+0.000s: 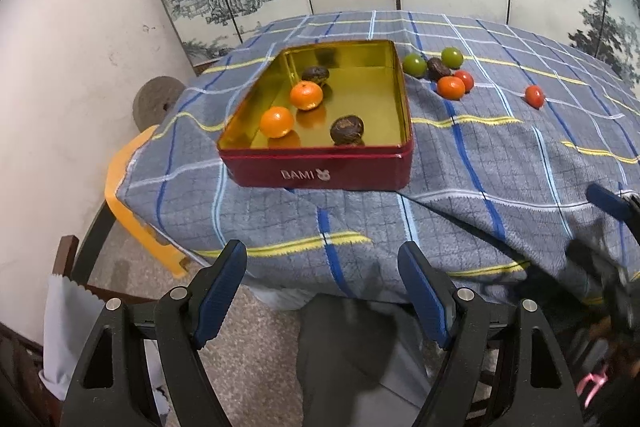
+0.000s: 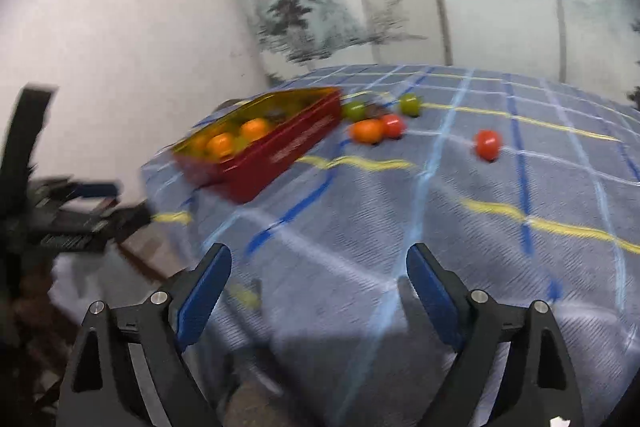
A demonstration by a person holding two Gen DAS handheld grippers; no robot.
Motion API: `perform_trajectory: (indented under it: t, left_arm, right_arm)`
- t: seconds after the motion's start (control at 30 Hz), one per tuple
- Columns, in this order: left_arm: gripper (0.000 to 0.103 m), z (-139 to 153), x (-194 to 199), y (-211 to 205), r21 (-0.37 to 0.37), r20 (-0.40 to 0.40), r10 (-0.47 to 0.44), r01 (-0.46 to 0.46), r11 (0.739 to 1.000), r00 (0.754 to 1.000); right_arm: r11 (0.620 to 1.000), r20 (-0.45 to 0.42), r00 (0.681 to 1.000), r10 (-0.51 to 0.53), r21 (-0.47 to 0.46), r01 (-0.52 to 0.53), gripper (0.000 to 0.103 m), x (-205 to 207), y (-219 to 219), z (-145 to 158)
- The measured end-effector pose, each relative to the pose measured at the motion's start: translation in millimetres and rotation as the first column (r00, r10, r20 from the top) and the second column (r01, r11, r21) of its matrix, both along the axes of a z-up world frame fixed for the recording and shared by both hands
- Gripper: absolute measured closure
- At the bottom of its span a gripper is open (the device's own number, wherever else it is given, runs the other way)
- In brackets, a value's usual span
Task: Organize fruits
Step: 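Withdraw the right gripper from the tray toward the remaining fruits, then reach the left gripper to a red tomato and close on it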
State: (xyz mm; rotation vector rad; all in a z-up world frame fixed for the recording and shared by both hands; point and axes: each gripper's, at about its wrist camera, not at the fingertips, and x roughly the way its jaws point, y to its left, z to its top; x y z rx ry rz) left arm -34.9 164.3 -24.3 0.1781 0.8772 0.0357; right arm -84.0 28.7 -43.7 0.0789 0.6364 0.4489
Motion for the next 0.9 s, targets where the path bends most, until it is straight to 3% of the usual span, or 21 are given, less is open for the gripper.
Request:
perform_trajectory:
  t: [0.13, 0.27, 0.4, 0.5, 0.63, 0.83, 0.9]
  left_arm:
    - [0.025, 12.7, 1.2, -4.9, 0.023, 0.048, -0.043, 0.042, 0.999, 0.998]
    - [0.025, 28.9, 6.6, -19.7, 0.056, 0.096, -0.11, 0.105, 0.993, 0.989]
    - [0.023, 43.2, 16.6, -31.4, 0.044, 0.125, -0.164, 0.159, 0.986, 0.979]
    - [0.02, 52.6, 23.9, -42.5, 0.053, 0.162, -0.197, 0.19, 0.98, 0.967]
    - [0.019, 58.9, 30.7, -55.9, 0.049, 0.196, -0.25, 0.245, 0.968, 0.948]
    - [0.019, 64.0, 35.3, -53.6, 0.021, 0.194, -0.249, 0.249, 0.968, 0.949]
    - [0.019, 64.2, 36.9, -50.9, 0.031, 0.189, -0.241, 0.24, 0.97, 0.952]
  right_arm:
    - [0.999, 0.049, 0.998, 0.04, -0.024, -0.039, 0.015, -18.2, -2.6, 20.6]
    - [0.997, 0.123, 0.991, -0.046, -0.061, 0.054, 0.006, -9.3, -42.5, 53.5]
    - [0.984, 0.14, 0.979, -0.15, -0.075, 0.162, 0.005, 23.0, -101.8, 71.1]
    - [0.963, 0.119, 0.968, -0.223, -0.128, 0.237, 0.005, 53.2, -146.0, 67.5]
    - [0.942, 0.026, 0.948, -0.318, -0.105, 0.319, 0.005, 83.2, -203.0, 46.8]
    - [0.909, -0.077, 0.906, -0.417, -0.017, 0.417, 0.005, 78.9, -250.6, 9.5]
    - [0.906, -0.057, 0.905, -0.422, 0.013, 0.424, 0.005, 67.8, -251.3, 13.7]
